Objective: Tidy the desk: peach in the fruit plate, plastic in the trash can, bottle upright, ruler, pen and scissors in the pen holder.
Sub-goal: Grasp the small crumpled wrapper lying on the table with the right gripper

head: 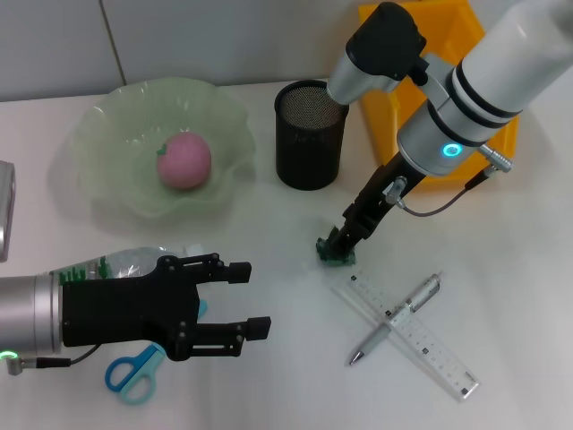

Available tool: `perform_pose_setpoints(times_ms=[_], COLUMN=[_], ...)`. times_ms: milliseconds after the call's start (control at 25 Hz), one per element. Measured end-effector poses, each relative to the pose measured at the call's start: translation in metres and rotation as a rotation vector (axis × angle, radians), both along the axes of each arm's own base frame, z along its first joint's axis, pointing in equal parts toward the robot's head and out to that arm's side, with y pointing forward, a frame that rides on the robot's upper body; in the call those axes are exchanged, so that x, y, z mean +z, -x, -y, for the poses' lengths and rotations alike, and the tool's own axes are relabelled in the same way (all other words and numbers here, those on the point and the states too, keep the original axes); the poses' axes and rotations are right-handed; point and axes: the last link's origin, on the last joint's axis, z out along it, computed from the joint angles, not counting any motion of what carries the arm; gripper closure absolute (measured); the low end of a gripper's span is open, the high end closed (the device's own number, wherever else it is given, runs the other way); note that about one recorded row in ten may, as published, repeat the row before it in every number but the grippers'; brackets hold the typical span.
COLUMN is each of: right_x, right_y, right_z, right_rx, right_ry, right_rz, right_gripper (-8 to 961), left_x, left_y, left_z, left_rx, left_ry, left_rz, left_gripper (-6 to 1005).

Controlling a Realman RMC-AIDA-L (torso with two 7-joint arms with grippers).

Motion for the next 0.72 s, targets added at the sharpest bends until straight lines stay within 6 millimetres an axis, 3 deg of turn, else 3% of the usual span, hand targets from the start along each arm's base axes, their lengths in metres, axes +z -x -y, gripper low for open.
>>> perform_pose_setpoints(times_ms=[720], right_x=[-0.0071], right_y=[-0.0069], right_z=[0.0005], right_rx=[-0.024], right_ry=[-0.007], right_rz=[0.003], right_gripper=[248], left_x=[0.0004], left_y=[-0.0014], left_z=[-0.0006], left_rx=[-0.007], left_ry=[0.001], left_rz=[0.001], left_gripper=[214])
